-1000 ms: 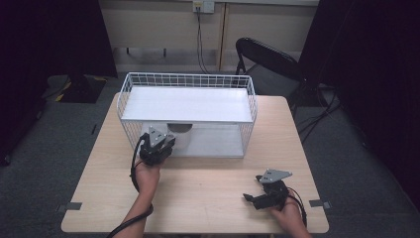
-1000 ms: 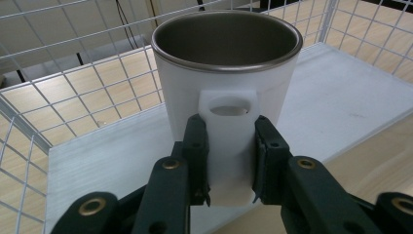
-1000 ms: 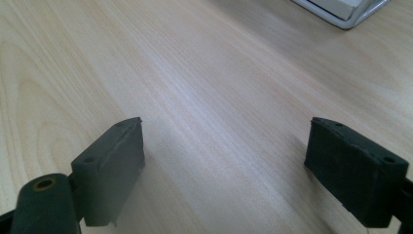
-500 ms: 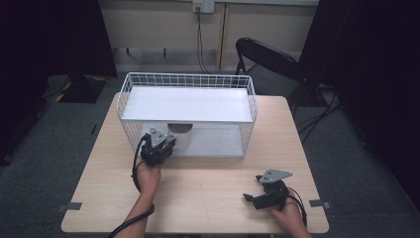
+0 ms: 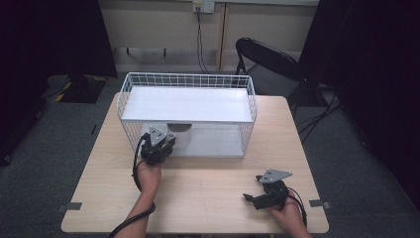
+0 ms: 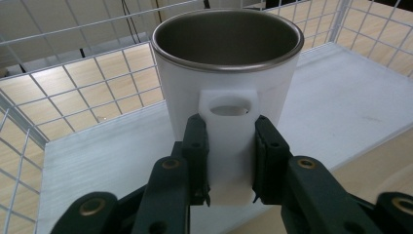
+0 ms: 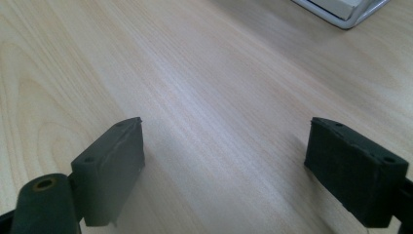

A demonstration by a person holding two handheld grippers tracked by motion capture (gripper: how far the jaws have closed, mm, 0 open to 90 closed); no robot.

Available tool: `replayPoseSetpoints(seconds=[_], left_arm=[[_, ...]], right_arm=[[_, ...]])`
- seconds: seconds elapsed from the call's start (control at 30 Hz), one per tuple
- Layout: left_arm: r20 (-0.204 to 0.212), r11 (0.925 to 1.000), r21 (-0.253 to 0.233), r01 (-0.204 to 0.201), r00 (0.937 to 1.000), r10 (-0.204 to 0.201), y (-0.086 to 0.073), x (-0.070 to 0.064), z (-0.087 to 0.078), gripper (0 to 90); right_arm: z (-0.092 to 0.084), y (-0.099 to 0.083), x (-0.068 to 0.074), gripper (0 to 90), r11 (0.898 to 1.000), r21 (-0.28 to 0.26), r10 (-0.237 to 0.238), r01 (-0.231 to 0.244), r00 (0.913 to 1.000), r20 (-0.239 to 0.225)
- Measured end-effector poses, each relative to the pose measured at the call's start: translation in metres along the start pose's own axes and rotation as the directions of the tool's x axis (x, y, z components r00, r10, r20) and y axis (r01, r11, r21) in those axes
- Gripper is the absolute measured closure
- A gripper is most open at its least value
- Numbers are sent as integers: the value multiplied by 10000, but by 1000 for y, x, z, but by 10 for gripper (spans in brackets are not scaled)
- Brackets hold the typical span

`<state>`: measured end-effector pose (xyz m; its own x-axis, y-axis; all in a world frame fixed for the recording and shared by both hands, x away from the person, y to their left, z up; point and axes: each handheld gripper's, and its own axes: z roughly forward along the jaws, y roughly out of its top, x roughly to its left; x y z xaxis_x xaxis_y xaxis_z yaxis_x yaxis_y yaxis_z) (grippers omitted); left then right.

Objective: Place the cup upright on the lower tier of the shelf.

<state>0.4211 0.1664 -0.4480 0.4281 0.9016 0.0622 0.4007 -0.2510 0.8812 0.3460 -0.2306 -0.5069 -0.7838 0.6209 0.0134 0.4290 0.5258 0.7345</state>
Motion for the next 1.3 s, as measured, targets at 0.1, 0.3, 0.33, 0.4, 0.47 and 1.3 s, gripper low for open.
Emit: replayPoseSetpoints(seconds=[0.1,0.3,0.33,0.4,0.47,1.3], left_arm=[[-30,9996,-1,288,9996,-288,-2,2,2,718],[-35,9993,6,366,9993,-366,-3,3,3,717],[-35,9993,6,366,9993,-366,-3,3,3,717],[-63,9994,45,329,9994,-329,-3,4,4,716],[-45,9995,126,287,9996,-286,-2,4,3,716],[-134,9960,436,779,9969,-774,-13,12,-14,480]], right_arm=[[0,0,0,134,10000,0,-1,1,10000,0],[0,0,0,134,10000,2,-1,1,10000,-3],[0,0,0,134,10000,2,-1,1,10000,-3],[0,0,0,134,10000,2,0,0,10000,-3],[0,0,0,134,10000,2,-2,2,10000,-2],[0,0,0,134,10000,2,-1,1,10000,-2]])
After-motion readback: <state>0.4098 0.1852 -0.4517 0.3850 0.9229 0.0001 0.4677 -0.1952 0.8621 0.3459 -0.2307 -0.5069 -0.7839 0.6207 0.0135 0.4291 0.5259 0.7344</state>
